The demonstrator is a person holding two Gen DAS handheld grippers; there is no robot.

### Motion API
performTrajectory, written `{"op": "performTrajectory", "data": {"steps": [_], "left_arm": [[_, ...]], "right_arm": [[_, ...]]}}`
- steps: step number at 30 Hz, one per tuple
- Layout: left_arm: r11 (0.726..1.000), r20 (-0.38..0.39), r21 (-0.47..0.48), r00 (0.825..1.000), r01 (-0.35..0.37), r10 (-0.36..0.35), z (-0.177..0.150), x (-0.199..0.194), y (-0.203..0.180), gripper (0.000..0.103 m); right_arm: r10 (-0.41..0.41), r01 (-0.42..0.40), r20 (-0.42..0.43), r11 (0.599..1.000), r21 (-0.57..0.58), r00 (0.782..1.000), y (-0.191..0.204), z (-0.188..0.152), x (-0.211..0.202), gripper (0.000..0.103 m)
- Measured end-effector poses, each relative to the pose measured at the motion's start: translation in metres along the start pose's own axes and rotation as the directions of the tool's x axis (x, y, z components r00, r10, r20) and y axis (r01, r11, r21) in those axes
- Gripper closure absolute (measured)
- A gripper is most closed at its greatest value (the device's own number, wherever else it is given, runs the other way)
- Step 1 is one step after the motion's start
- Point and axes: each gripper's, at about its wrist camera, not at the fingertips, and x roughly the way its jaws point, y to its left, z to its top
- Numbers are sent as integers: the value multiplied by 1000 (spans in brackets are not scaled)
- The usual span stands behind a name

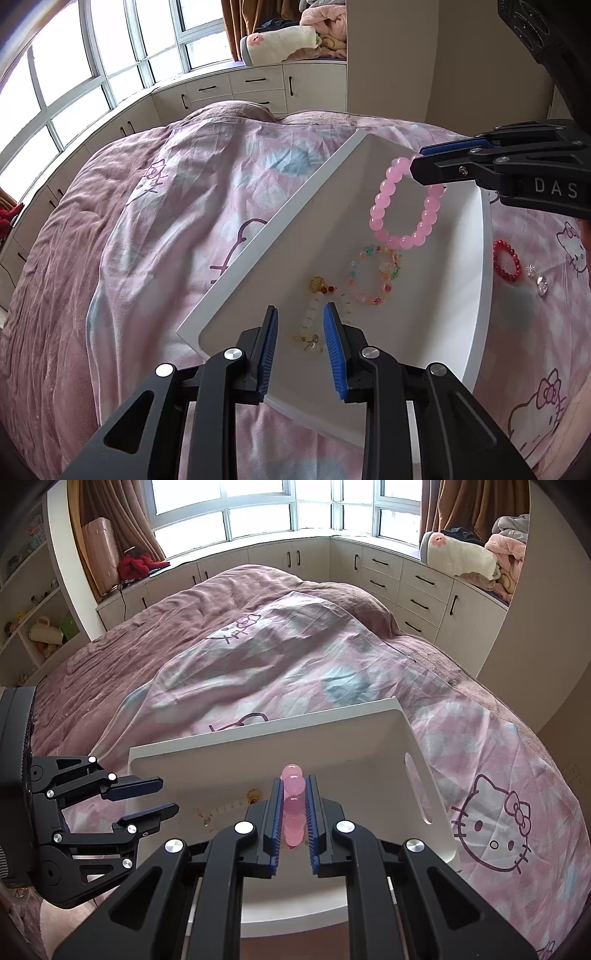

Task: Organize jewelry
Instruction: 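Lower the pendant and pink bracelet into the white box and release both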

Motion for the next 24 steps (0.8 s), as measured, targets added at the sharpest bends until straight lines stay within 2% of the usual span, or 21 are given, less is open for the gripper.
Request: {"op": "performTrajectory", "data": {"steps": [3, 6, 9, 10, 11, 12, 15, 17, 22, 24], "left_arm": [[1000, 7, 4, 1000, -19, 19, 1, -2, -1, 55], [1000, 23, -12, 1000, -14, 14, 1, -6, -2, 44], [1000, 37, -10, 999, -15, 16, 2, -11, -5, 42], [1000, 41, -7, 999, -19, 19, 3, -12, -7, 37], [1000, 47, -2, 999, -22, 22, 3, -15, -9, 35], [1000, 55, 5, 998, -24, 24, 4, -17, -11, 31], [999, 83, 26, 996, -38, 36, 6, -28, -17, 22], [998, 107, 32, 993, -45, 41, 8, -37, -22, 17], [999, 169, 29, 986, -16, 11, 14, -64, -32, 11], [1000, 190, 30, 982, -5, -1, 16, -75, -38, 11]], "right_arm": [[-7, 7, -10, 1000, -4, 1000, 0, -1, 1, 90], [7, -7, 1, 1000, 14, 1000, -4, -1, -3, 89], [8, -9, 15, 1000, 21, 1000, -7, -1, -11, 89], [7, -7, 23, 1000, 23, 1000, -8, 0, -15, 87], [4, -5, 33, 1000, 23, 999, -8, 0, -20, 78], [-1, 0, 50, 1000, 23, 999, -9, 0, -27, 64], [-8, 5, 115, 999, 32, 993, -13, 0, -51, 41], [-9, 1, 161, 999, 49, 987, -19, -2, -70, 32], [-18, 1, 242, 997, 71, 970, -33, -12, -117, 29], [-33, 12, 272, 997, 79, 962, -40, -19, -136, 22]]}}
